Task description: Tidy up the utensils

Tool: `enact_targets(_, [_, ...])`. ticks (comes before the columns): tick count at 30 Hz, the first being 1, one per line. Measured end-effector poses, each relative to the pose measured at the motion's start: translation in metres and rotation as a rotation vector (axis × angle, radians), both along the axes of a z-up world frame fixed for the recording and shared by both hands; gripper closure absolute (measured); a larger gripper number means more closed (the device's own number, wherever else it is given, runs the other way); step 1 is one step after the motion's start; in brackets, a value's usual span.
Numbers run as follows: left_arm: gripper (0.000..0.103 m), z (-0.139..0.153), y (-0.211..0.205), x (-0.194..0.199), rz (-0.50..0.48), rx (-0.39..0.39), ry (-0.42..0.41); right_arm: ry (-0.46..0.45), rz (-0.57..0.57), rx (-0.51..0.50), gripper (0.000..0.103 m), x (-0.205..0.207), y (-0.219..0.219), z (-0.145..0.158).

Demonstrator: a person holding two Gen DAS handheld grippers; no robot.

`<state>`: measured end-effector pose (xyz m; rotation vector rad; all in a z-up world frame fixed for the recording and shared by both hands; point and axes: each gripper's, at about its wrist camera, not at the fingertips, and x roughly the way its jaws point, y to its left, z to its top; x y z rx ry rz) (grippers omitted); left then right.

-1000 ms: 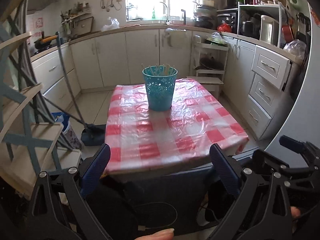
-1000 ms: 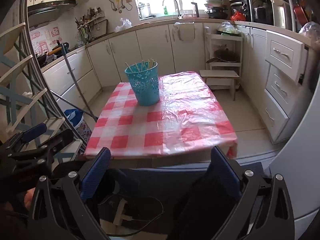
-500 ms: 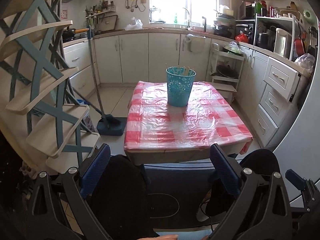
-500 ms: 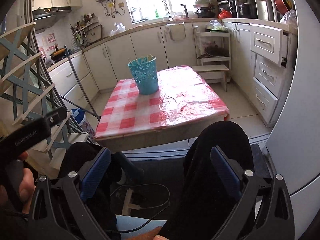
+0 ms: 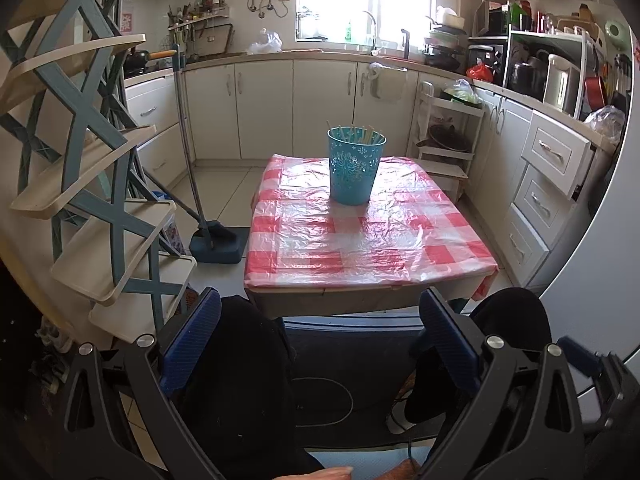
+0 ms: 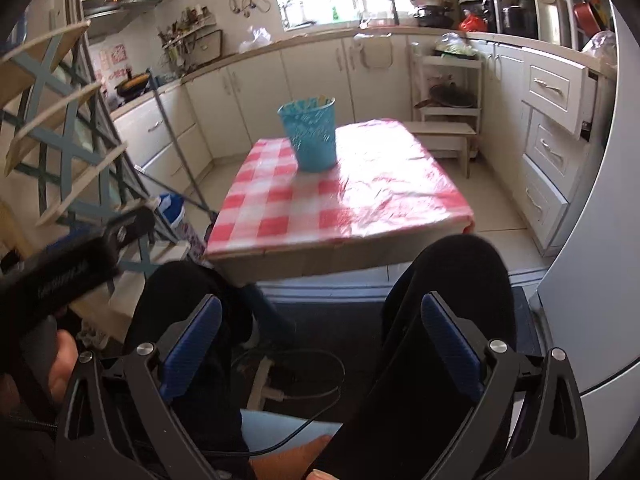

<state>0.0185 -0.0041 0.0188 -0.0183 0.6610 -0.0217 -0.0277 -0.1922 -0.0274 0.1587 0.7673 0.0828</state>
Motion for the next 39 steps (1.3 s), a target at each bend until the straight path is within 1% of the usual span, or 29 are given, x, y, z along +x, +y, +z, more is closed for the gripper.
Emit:
enact_targets(2, [0.008,-0.0014,-0.0013,-0.0010,0.005,0.012,0.001,-0.005,-0.003,-0.006,0.007,-0.0032,0.0015,-0.0016])
enact_targets(7, [0.008,-0.0024,-0.0023,-0.0041,0.010,0.016,0.002,-0.053,-0.023,-0.007,0.007,-0.0100,0.0002,0.0027])
enact_targets(11, [0.008,-0.0016,-0.0042,-0.0066,0.011,0.030,-0.002,-0.036,-0.015,-0.004,0.007,-0.0082,0.0031,0.0003])
enact_targets(29, [0.008,-0.0052,-0.0076,-0.0034,0.002,0.030,0.015,0.003,-0.004,-0.004,0.007,-0.0031,0.0065,-0.0054])
enact_targets(39, [0.008,-0.0059,-0.0041,-0.0025,0.004,0.028,0.014,0.007,0.004,-0.012,0.007,-0.0033,0.0090,-0.0067])
